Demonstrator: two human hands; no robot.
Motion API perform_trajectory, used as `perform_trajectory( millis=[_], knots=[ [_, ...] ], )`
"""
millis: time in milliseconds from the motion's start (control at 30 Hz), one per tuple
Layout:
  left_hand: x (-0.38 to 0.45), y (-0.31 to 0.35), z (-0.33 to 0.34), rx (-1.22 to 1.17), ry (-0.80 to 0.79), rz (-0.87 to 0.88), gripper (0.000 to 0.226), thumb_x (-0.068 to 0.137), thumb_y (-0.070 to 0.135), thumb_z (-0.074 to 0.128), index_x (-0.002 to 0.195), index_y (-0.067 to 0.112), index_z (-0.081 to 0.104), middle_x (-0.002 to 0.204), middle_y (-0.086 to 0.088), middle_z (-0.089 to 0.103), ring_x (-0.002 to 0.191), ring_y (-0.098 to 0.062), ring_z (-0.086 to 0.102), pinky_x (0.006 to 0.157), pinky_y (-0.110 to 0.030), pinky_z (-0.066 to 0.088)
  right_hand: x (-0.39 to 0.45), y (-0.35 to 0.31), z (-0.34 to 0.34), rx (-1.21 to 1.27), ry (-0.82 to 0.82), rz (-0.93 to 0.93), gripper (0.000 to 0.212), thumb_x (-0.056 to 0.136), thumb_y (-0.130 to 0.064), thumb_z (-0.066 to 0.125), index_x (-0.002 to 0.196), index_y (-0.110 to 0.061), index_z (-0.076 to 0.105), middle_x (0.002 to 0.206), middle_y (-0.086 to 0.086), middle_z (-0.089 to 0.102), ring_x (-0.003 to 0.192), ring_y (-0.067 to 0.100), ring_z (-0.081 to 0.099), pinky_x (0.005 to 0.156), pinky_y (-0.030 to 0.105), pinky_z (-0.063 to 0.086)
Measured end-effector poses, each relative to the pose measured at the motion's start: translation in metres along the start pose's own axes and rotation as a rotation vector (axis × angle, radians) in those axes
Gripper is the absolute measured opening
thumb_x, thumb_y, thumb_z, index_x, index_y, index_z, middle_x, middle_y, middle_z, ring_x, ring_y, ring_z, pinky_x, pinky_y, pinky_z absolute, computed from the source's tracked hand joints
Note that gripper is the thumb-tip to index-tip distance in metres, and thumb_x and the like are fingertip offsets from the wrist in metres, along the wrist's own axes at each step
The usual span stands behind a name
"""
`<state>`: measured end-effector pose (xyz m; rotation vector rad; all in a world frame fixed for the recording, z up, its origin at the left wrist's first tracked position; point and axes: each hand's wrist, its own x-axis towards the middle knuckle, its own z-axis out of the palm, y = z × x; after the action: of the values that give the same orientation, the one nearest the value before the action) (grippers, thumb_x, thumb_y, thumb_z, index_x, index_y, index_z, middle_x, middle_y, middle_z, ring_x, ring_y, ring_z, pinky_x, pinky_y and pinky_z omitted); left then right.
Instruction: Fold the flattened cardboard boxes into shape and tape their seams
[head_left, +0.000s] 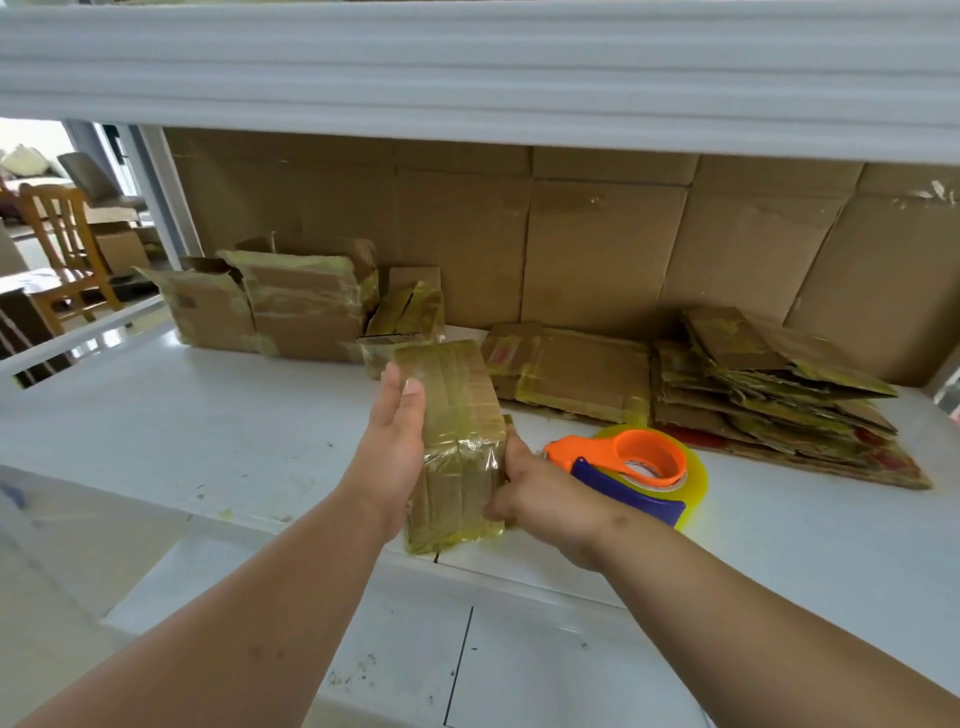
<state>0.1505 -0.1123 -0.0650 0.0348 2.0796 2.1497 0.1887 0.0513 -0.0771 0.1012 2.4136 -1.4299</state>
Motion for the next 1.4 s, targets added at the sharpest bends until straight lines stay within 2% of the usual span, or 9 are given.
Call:
perform_trajectory(
  millis=[167,300,467,633,800,933,1067,1233,1400],
  knots=[
    [0.006,0.004,-0.008,-0.076,-0.021,-0.082,0.089,0.069,0.095,0.040,0.145,0.050,0.036,0.151,0.006,0.047,0.133,-0.021,0.050,0.108,-0.054,0.040,-0.014,-0.007,-0.021,0.017,-0.080,-0.061,0.090,0.067,-0.014,0.063,0.148,-0.039,0.034,0.133,-0.008,0.061,0.125,0.016,0.055,0.112,0.041,0.041],
    [0.001,0.009,-0.017,-0.228,0.023,-0.106,0.054,0.103,0.057,0.028,0.111,0.019,0.065,0.093,0.003,0.077,0.085,-0.010,0.074,0.072,-0.030,0.055,-0.033,-0.017,-0.035,0.203,-0.087,-0.113,0.068,0.090,0.009,0.052,0.151,-0.013,0.032,0.144,-0.013,0.042,0.140,0.008,0.038,0.115,0.024,0.030],
    [-0.010,0.004,-0.010,-0.183,-0.113,-0.125,0.063,0.104,0.056,0.022,0.119,0.014,0.065,0.112,-0.008,0.074,0.104,-0.020,0.071,0.082,-0.039,0.052,-0.017,-0.011,-0.020,0.038,-0.103,-0.144,0.068,0.076,-0.007,0.060,0.138,-0.034,0.051,0.129,-0.006,0.066,0.123,0.016,0.059,0.112,0.044,0.042],
    [-0.008,0.005,-0.042,-0.057,-0.095,0.040,0.034,0.105,0.023,0.041,0.136,0.028,0.056,0.135,0.008,0.061,0.124,-0.010,0.056,0.111,-0.043,0.040,-0.024,-0.010,-0.053,0.059,0.030,-0.122,0.040,0.104,-0.009,0.045,0.140,-0.022,0.054,0.121,-0.006,0.070,0.112,0.009,0.066,0.107,0.031,0.045],
    [-0.018,0.013,-0.062,0.352,-0.164,0.214,0.045,0.094,0.006,0.061,0.121,0.042,0.065,0.137,0.012,0.050,0.107,-0.005,0.059,0.095,-0.031,0.048,-0.021,-0.008,-0.051,-0.173,0.125,-0.242,0.050,0.103,-0.031,0.051,0.148,-0.043,0.036,0.123,-0.009,0.068,0.104,0.003,0.067,0.100,0.026,0.048],
    [-0.019,0.017,-0.070,0.521,-0.263,0.179,0.040,0.081,0.030,0.079,0.115,0.048,0.069,0.144,0.033,0.038,0.118,0.009,0.054,0.108,-0.032,0.041,-0.019,-0.014,-0.045,-0.392,0.152,-0.343,0.046,0.100,-0.037,0.054,0.143,-0.048,0.042,0.138,-0.021,0.056,0.126,-0.004,0.050,0.111,0.024,0.037],
    [-0.018,0.016,-0.068,0.621,-0.215,0.204,0.044,0.075,0.035,0.082,0.116,0.045,0.069,0.144,0.033,0.038,0.094,0.004,0.069,0.105,-0.035,0.045,-0.015,-0.017,-0.045,-0.546,0.172,-0.416,0.046,0.101,-0.036,0.053,0.145,-0.040,0.044,0.147,-0.024,0.044,0.136,-0.004,0.037,0.112,0.015,0.029],
    [-0.012,0.004,-0.063,0.720,-0.139,0.383,0.036,0.077,0.033,0.083,0.105,0.049,0.067,0.131,0.033,0.047,0.100,0.007,0.062,0.089,-0.016,0.052,-0.010,-0.013,-0.042,-0.689,0.243,-0.468,0.049,0.100,-0.040,0.053,0.148,-0.034,0.043,0.143,-0.017,0.053,0.122,0.003,0.054,0.097,0.011,0.037],
    [-0.011,-0.005,-0.052,0.800,-0.089,0.515,0.028,0.079,0.034,0.079,0.104,0.040,0.066,0.124,0.034,0.045,0.107,0.009,0.053,0.080,-0.013,0.048,-0.009,-0.005,-0.040,-0.699,0.282,-0.476,0.054,0.097,-0.049,0.052,0.147,-0.033,0.044,0.119,-0.006,0.069,0.102,0.009,0.064,0.089,0.028,0.051]
  ],
)
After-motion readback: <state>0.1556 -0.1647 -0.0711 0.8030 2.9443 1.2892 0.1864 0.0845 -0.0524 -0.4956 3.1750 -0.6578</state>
